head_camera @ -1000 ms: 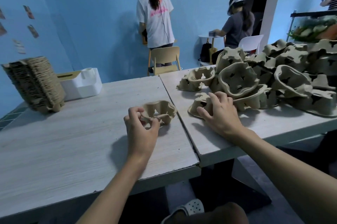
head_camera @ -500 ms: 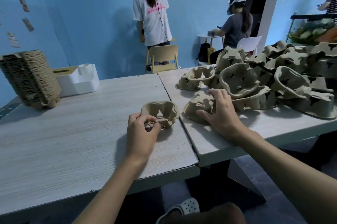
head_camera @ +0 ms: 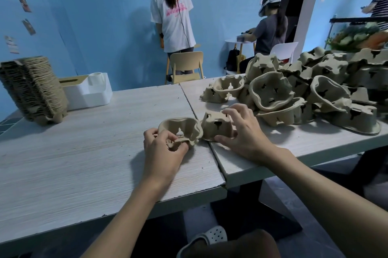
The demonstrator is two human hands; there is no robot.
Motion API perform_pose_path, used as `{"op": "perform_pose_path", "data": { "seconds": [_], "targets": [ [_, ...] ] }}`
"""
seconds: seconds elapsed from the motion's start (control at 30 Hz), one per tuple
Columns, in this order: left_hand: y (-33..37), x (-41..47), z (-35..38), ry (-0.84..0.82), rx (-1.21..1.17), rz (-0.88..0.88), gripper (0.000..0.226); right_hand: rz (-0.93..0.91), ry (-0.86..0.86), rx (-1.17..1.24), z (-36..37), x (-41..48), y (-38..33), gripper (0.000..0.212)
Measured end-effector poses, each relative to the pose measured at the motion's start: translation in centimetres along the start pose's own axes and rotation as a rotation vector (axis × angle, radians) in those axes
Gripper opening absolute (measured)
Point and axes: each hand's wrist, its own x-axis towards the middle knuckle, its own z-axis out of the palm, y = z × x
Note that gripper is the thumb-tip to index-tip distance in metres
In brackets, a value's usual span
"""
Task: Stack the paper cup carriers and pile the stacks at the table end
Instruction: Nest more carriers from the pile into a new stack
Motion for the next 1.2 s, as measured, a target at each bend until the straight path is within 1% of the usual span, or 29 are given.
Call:
{"op": "perform_pose_path", "data": {
  "seconds": [0.13,0.27,0.33,0.4,0.47,0.53,0.6,0.7,0.77,0.83,0.9,0.97,1.13,1.2],
  "targets": [
    [0.0,-0.1,-0.1,-0.010,-0.003,0.011,0.023,-0.005,-0.130,0.003,0.1,0.2,0.2,0.077],
    [0.3,-0.4,-0.3,-0.014,-0.025,0.014,0.026,0.030,-0.088,0.047,-0.1,0.3,0.0,0.065],
    [0.2,-0.3,-0.3,-0.011,-0.029,0.022,0.027,-0.007,-0.056,0.014,0.0,0.3,0.1,0.063],
    [0.2,-0.3,-0.3,-0.011,-0.034,0.017,0.028,-0.033,-0.068,0.000,0.1,0.2,0.3,0.063],
    [0.2,-0.4,-0.3,-0.022,-0.047,0.002,0.031,-0.015,-0.094,0.039,0.2,0.2,0.4,0.061],
    [0.2,-0.5,-0.3,-0.032,-0.049,0.002,0.034,0.047,-0.104,0.080,0.3,0.2,0.3,0.054],
    [0.3,-0.5,-0.3,-0.040,-0.052,0.002,0.033,0.104,-0.060,0.112,0.2,0.2,0.2,0.044],
    [0.3,-0.5,-0.3,-0.056,-0.060,-0.003,0.033,0.136,0.019,0.141,-0.1,0.3,0.0,0.027],
    [0.3,-0.4,-0.2,-0.049,-0.063,-0.001,0.033,0.155,0.030,0.175,0.0,0.4,0.1,0.021],
    [0.3,-0.4,-0.3,-0.034,-0.069,0.006,0.034,0.156,0.016,0.180,0.1,0.4,0.2,0.022],
    [0.3,-0.4,-0.3,-0.027,-0.074,0.015,0.034,0.134,-0.015,0.144,0.3,0.5,0.3,0.035],
    [0.3,-0.4,-0.4,-0.027,-0.077,0.015,0.035,0.149,-0.011,0.122,0.2,0.7,0.2,0.041],
    [0.2,-0.4,-0.4,-0.033,-0.099,0.028,0.035,0.227,0.010,0.132,0.2,1.7,-0.7,0.024],
    [0.2,-0.4,-0.5,-0.021,-0.113,0.037,0.034,0.299,0.077,0.186,0.0,2.1,-1.1,0.023]
  ]
}}
